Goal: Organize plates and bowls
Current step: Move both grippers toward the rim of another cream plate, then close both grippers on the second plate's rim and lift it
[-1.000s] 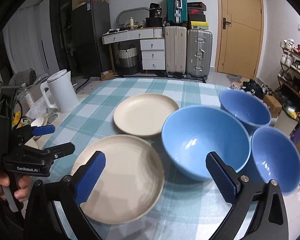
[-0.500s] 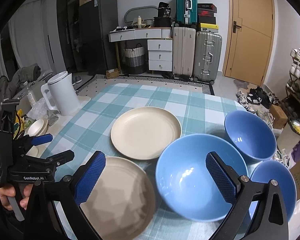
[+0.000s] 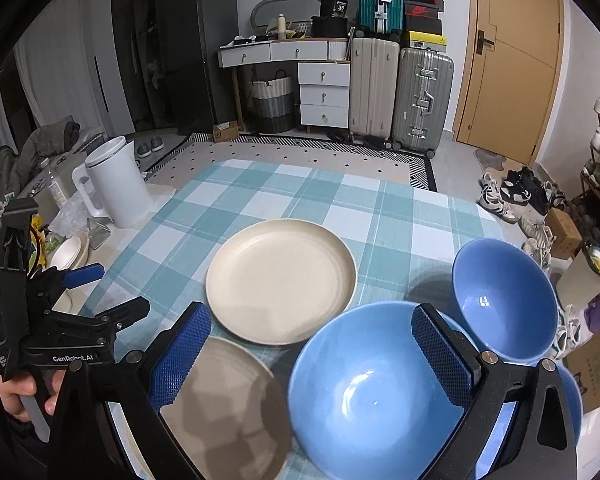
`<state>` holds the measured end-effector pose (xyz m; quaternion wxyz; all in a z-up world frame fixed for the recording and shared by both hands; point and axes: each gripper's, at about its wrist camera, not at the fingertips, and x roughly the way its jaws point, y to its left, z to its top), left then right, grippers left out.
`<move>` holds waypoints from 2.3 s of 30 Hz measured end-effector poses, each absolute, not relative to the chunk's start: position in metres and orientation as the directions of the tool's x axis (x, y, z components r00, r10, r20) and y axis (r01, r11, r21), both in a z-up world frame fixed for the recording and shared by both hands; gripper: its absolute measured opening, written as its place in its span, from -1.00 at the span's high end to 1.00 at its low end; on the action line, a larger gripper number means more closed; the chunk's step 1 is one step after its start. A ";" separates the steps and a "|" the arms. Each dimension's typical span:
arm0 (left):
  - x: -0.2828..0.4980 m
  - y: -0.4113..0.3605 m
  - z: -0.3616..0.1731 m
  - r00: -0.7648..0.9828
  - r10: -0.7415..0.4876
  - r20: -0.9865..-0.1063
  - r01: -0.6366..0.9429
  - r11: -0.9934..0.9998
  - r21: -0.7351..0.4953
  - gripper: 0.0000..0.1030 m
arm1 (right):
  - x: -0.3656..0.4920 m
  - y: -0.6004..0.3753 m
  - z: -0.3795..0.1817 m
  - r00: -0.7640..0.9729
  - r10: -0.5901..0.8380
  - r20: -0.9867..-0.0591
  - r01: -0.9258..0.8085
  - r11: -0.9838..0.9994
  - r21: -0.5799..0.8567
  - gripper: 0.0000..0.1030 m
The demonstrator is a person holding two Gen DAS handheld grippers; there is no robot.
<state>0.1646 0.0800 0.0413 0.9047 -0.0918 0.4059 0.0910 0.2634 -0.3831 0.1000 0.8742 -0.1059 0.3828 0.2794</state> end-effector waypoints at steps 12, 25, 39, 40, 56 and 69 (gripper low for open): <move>0.198 0.101 0.026 0.611 0.089 -0.787 -0.286 0.952 -0.114 -0.98 | 0.307 -0.366 0.094 0.498 0.390 -0.775 -0.583 0.812 0.034 -0.98; 0.238 0.109 -0.004 0.554 0.058 -0.830 -0.296 0.946 -0.131 -0.98 | 0.358 -0.352 0.063 0.436 0.332 -0.836 -0.581 0.814 0.021 -0.98; 0.269 0.110 -0.026 0.513 0.039 -0.858 -0.293 0.947 -0.132 -0.98 | 0.400 -0.341 0.032 0.378 0.260 -0.888 -0.570 0.821 -0.002 -0.98; 0.270 0.110 -0.027 0.511 0.035 -0.859 -0.291 0.947 -0.135 -0.98 | 0.402 -0.340 0.029 0.370 0.257 -0.893 -0.573 0.819 -0.002 -0.98; 0.284 0.104 -0.051 0.479 -0.030 -0.877 -0.242 0.956 -0.165 -0.53 | 0.424 -0.319 -0.018 0.250 0.214 -0.944 -0.611 0.791 0.017 -0.46; 0.287 0.088 -0.059 0.464 -0.068 -0.883 -0.188 0.967 -0.173 0.47 | 0.423 -0.311 -0.042 0.219 0.175 -0.960 -0.643 0.766 -0.007 0.25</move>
